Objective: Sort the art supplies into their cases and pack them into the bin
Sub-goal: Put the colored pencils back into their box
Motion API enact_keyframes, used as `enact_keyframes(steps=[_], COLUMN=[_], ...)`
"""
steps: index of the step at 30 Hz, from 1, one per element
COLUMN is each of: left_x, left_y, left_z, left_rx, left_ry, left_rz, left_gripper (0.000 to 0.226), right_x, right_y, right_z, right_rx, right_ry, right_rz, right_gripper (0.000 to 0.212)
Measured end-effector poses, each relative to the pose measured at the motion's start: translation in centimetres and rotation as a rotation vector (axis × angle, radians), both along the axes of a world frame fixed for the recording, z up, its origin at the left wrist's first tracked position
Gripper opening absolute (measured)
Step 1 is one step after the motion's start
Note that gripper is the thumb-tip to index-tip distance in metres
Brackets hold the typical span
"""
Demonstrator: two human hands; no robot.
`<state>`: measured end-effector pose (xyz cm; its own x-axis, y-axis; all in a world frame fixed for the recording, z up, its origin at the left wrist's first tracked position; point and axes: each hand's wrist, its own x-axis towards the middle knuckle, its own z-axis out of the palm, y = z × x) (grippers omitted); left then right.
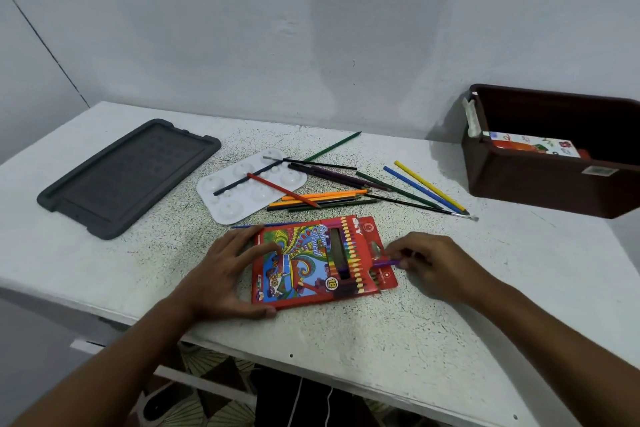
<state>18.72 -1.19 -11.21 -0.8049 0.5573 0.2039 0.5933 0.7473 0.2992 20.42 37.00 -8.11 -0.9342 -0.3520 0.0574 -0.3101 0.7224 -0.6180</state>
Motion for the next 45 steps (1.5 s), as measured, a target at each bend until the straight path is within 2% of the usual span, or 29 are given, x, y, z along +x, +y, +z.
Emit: enact_keyframes(steps=[12, 14, 17, 20, 23, 31, 35, 41, 45], left_x=[0.0, 0.0, 0.0, 0.0, 0.0, 0.1, 0.0, 0.0, 0.0], left_y=[0.0, 0.0, 0.0, 0.0, 0.0, -0.1, -0.2, -0.2, -0.1], left_z=[0.0, 0.0, 0.0, 0.0, 0.0, 0.0, -0.1, -0.2, -0.1], left_rx=[-0.004, -0.004, -0.008, -0.011, -0.013, -0.013, -0.021, -0.002, -0.006], left_ry=[0.009, 0.011, 0.005, -0.004, -0.012, -0.023, -0.025, -0.041, -0.044], left_rz=[0.002, 0.001, 0.004, 0.012, 0.013, 0.019, 0.031, 0.032, 0.031], left_gripper=[0.094, 0.094, 0.094, 0.095, 0.094, 0.094, 0.096, 0.098, 0.098], right_x=[-0.2, -0.2, -1.0, -2.8, -5.3, -8.8, -8.6, -8.2, -7.4], right_y=[-2.5, -2.4, -2.6, -3.2, -4.1, -6.3, -6.0, -4.6, -2.9], right_z=[-0.5, -0.4, 0.1, 0.7, 0.8, 0.6, 0.3, 0.1, 0.3], right_rx=[-0.153, -0.248, -0.305, -0.119, 0.104, 0.450, 0.437, 0.422, 0.325], right_ry=[-0.116, -0.176, -0.164, -0.025, 0.099, 0.149, 0.157, 0.184, 0.253], right_rz=[-0.031, -0.038, -0.088, -0.144, -0.116, -0.110, -0.184, -0.220, -0.278], right_gripper=[0.040, 0.039, 0.029, 0.023, 0.030, 0.041, 0.040, 0.026, 0.020])
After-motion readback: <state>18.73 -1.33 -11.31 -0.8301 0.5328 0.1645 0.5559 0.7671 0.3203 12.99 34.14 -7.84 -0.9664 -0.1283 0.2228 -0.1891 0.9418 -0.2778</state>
